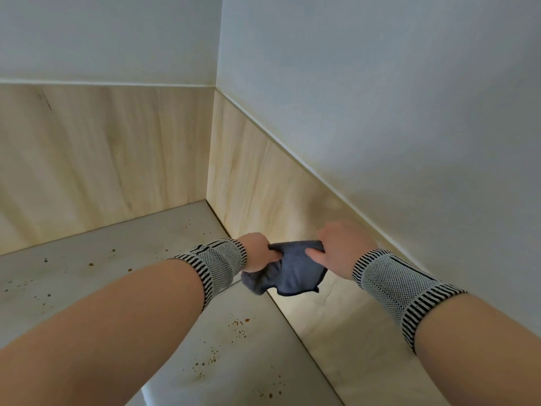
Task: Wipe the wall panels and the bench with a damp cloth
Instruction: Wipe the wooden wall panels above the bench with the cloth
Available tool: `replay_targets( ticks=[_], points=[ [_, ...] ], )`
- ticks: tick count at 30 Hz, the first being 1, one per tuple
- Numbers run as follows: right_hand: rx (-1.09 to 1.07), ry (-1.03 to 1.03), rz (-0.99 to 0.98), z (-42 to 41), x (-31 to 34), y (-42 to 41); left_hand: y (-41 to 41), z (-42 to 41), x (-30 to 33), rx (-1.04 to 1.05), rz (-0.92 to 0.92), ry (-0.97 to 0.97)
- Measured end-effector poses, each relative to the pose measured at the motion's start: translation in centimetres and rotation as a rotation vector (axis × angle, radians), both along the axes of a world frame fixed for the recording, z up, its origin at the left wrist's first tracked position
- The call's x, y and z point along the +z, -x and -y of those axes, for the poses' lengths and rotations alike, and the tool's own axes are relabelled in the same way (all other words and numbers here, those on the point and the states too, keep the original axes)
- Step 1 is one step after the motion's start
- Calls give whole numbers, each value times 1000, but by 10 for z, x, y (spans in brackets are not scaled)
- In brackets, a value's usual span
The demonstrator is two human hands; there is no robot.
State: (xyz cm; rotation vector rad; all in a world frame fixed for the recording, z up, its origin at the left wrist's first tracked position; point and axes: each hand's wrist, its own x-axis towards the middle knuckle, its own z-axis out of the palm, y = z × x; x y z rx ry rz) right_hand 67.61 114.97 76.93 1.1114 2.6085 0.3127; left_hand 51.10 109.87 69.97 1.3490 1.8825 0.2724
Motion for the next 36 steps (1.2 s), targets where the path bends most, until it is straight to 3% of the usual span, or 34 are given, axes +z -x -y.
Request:
replay_targets(
  ticks=[2, 5, 6, 8, 10, 12, 14, 16, 18, 19, 22, 25, 27, 29, 31, 36],
  points=[
    [-34, 112, -87, 4, -4, 5, 1, 0, 1, 202, 281, 56],
    [-187, 601, -308, 12, -11, 16, 1, 2, 8, 493, 881, 92],
    [-238, 728, -344, 16, -12, 19, 2, 2, 10, 513, 1028, 108],
    [-224, 792, -304, 16, -13, 23, 7, 2, 9, 482, 1171, 138],
    [-222, 708, -342, 10, -14, 23, 11, -1, 4, 438, 1080, 111],
    [-271, 512, -505, 0, -14, 21, 12, -5, -2, 382, 846, 42],
    [-315, 497, -635, -10, -15, 20, 11, -7, -6, 353, 742, 6],
    [-360, 666, -543, -13, -20, 24, 9, -9, -10, 330, 769, 16],
    [-345, 682, -322, -13, -28, 30, 7, -11, -13, 345, 821, 2],
    [-358, 645, -326, -16, -32, 31, 7, -13, -16, 398, 878, -20],
    [-522, 702, -626, -28, -39, 32, 9, -20, -26, 621, 1170, -62],
    [-608, 833, -794, -39, -44, 34, 9, -28, -38, 574, 1183, -21],
    [-446, 578, -578, -46, -46, 32, 3, -38, -47, 566, 992, -66],
    [-146, 79, -214, -57, -47, 25, -1, -50, -55, 542, 614, -179],
    [65, -151, -36, -72, -44, 14, -2, -60, -58, 587, 392, -246],
    [187, -302, 6, -111, -51, -22, -6, -89, -60, 925, 557, -277]
  ],
)
